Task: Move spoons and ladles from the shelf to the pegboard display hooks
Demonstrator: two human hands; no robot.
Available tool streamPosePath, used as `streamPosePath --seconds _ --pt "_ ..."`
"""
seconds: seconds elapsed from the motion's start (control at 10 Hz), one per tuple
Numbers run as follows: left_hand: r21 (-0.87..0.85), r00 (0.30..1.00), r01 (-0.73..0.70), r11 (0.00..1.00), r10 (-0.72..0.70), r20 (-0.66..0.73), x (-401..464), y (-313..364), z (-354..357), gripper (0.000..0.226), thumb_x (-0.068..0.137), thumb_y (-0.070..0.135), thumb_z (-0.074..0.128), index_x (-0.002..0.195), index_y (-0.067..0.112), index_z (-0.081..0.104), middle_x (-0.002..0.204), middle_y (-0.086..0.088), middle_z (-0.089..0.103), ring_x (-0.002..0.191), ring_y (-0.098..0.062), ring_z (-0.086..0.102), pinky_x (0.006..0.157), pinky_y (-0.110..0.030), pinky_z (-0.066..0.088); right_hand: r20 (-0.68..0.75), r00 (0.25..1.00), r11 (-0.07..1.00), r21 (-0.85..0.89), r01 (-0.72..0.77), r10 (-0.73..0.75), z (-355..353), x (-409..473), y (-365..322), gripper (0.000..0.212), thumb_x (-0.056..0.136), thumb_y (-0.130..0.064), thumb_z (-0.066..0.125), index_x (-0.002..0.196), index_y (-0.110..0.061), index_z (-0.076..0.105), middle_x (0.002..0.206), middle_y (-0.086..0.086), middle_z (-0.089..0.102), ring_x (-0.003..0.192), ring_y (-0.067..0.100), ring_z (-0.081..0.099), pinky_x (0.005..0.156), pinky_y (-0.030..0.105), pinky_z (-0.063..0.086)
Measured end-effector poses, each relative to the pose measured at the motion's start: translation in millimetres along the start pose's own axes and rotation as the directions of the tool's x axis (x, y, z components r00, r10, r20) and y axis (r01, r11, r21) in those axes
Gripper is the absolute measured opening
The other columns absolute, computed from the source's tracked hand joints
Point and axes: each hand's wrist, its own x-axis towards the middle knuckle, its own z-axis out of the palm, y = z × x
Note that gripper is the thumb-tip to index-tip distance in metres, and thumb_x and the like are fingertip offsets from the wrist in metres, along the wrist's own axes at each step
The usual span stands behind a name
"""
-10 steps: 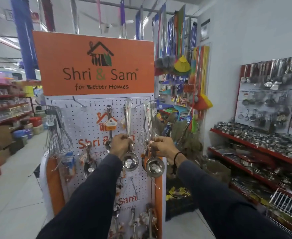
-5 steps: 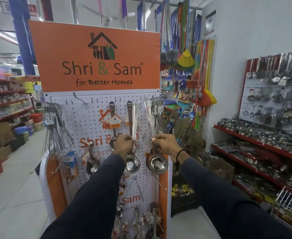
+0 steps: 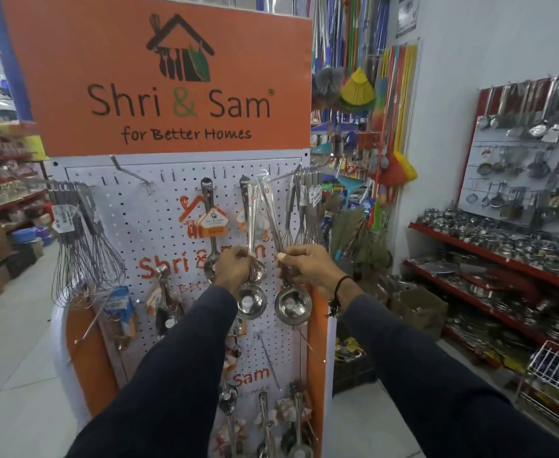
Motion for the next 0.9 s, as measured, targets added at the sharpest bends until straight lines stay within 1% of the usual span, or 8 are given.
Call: streamPosePath --seconds 0.1,0.3,0.4,0.5,0.6,0.7,0.8,0.9 --pt "0.017 1.0 -0.003 1.0 0.003 -0.001 19.2 -8.1 -0.3 0.017 0.094 0.008 0.06 0.108 0.005 0.069 0.099 -0.011 0.07 0.102 -0.034 0.068 0.095 -0.048 0.057 0.035 0.999 0.999 0.036 -0.03 0.029 -2.3 16.5 18.1 0.04 0.086 -0.014 0.076 0.121 0.004 0.067 0.106 0.02 0.075 0.083 0.027 0.073 0.082 0.042 0.062" --pt "0.01 1.0 0.001 1.0 0.0 -0.012 51.3 -22.6 3.9 0.016 0.094 0.015 0.062 0.107 0.01 0.07 0.1 -0.012 0.074 0.096 -0.032 0.072 0.083 -0.042 0.06 0.013 0.997 0.993 0.089 -0.082 0.081 7.3 48.1 26.9 0.033 0.085 -0.01 0.075 0.115 0.003 0.071 0.101 0.021 0.076 0.077 0.024 0.073 0.077 0.038 0.061" --pt "-0.037 1.0 0.006 0.999 -0.006 -0.006 65.4 -27.6 9.6 0.015 0.095 0.01 0.062 0.106 0.005 0.07 0.099 -0.017 0.074 0.082 -0.027 0.072 0.062 -0.029 0.055 -0.077 0.996 0.997 -0.063 -0.048 0.043 27.1 72.5 18.1 0.014 0.084 -0.005 0.075 0.098 -0.001 0.076 0.1 0.023 0.076 0.086 0.031 0.074 0.078 0.044 0.063" --pt "-0.054 1.0 0.021 0.998 -0.022 -0.012 72.4 -30.9 11.2 0.013 0.092 0.005 0.065 0.103 0.004 0.071 0.099 -0.014 0.073 0.073 -0.018 0.067 0.057 -0.023 0.052 -0.176 0.984 0.963 -0.266 -0.041 -0.007 43.5 101.3 23.0 0.007 0.083 -0.009 0.075 0.085 -0.013 0.08 0.092 0.011 0.079 0.09 0.028 0.076 0.081 0.046 0.063" --pt "0.13 0.998 -0.017 0.991 0.023 -0.052 70.4 -42.0 6.6 0.028 0.091 0.002 0.066 0.118 0.0 0.071 0.112 -0.007 0.072 0.092 -0.02 0.068 0.072 -0.014 0.052 -0.235 0.971 0.932 -0.36 -0.039 -0.05 46.0 108.9 33.5 0.02 0.085 -0.008 0.071 0.075 -0.025 0.074 0.094 0.006 0.078 0.09 0.025 0.075 0.08 0.042 0.063" --pt "0.399 0.984 -0.125 0.908 0.166 -0.069 53.8 -52.4 2.1 0.031 0.093 0.004 0.06 0.124 0.002 0.069 0.125 -0.015 0.071 0.113 -0.028 0.067 0.09 -0.025 0.047 -0.267 0.958 0.934 -0.356 0.001 -0.102 36.5 83.2 31.3 0.025 0.087 -0.005 0.07 0.073 -0.025 0.07 0.094 0.009 0.077 0.082 0.026 0.077 0.071 0.039 0.065" --pt "0.595 0.935 -0.265 0.759 0.352 -0.032 25.9 -48.5 11.2 0.029 0.098 0.014 0.053 0.122 0.007 0.066 0.125 -0.009 0.065 0.113 -0.027 0.064 0.091 -0.037 0.051 -0.314 0.931 0.939 -0.335 0.075 -0.186 15.2 53.6 30.5 0.018 0.09 -0.007 0.065 0.077 -0.016 0.074 0.077 0.011 0.076 0.052 0.019 0.073 0.047 0.032 0.061" --pt "0.677 0.845 -0.464 0.571 0.515 0.145 -1.1 -33.6 31.4 0.029 0.099 0.02 0.048 0.123 0.01 0.061 0.123 -0.007 0.059 0.108 -0.025 0.062 0.088 -0.04 0.055 -0.469 0.821 0.892 -0.441 0.101 -0.325 -19.8 26.9 25.4 0.014 0.086 -0.02 0.065 0.078 -0.019 0.076 0.073 0.005 0.077 0.056 0.018 0.071 0.052 0.029 0.061"
